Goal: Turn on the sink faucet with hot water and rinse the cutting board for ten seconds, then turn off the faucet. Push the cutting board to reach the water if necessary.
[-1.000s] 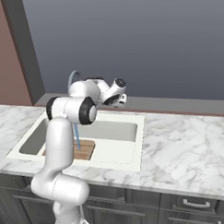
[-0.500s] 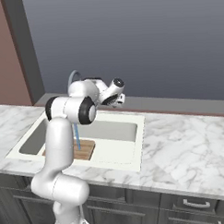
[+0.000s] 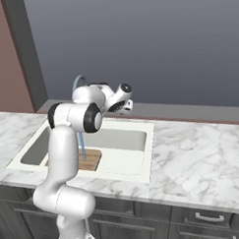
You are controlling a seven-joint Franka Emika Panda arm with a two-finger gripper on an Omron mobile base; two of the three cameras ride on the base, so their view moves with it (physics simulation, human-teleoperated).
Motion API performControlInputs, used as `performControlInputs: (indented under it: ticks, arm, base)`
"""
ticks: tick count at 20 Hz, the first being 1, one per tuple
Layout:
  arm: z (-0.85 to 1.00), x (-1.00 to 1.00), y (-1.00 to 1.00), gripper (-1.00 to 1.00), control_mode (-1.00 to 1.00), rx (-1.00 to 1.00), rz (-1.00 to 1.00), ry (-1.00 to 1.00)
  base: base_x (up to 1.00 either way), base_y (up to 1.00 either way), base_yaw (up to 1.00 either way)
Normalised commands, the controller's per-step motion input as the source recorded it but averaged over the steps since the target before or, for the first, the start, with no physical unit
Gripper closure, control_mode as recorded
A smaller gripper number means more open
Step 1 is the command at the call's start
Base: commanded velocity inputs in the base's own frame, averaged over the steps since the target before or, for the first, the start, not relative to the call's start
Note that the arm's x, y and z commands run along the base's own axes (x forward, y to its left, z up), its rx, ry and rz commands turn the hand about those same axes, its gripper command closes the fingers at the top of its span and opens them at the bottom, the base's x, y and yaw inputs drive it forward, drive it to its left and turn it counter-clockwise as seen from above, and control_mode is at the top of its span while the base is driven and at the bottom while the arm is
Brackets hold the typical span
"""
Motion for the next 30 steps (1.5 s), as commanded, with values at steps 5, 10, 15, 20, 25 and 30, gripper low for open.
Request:
performControlInputs:
  ticks: [5,10,15,20,25,30]
  arm:
    - [-0.04,-0.06,0.19,-1.00,-1.00,-0.01,0.00,0.00]
    - [-0.03,-0.03,0.28,-1.00,-1.00,-0.01,0.00,0.00]
    - [0.00,0.00,0.29,-1.00,-1.00,0.00,0.00,0.00]
    - [0.00,0.00,0.30,-1.00,-1.00,-0.01,0.00,0.00]
    - [-0.02,0.00,0.33,-1.00,-1.00,-0.02,0.00,0.00]
    - [-0.06,0.00,0.37,-1.00,-1.00,-0.03,0.00,0.00]
  base:
    - [0.00,0.00,0.00]
    - [0.00,0.00,0.00]
    - [0.00,0.00,0.00]
    - [0.00,0.00,0.00]
    - [0.00,0.00,0.00]
    - [0.00,0.00,0.00]
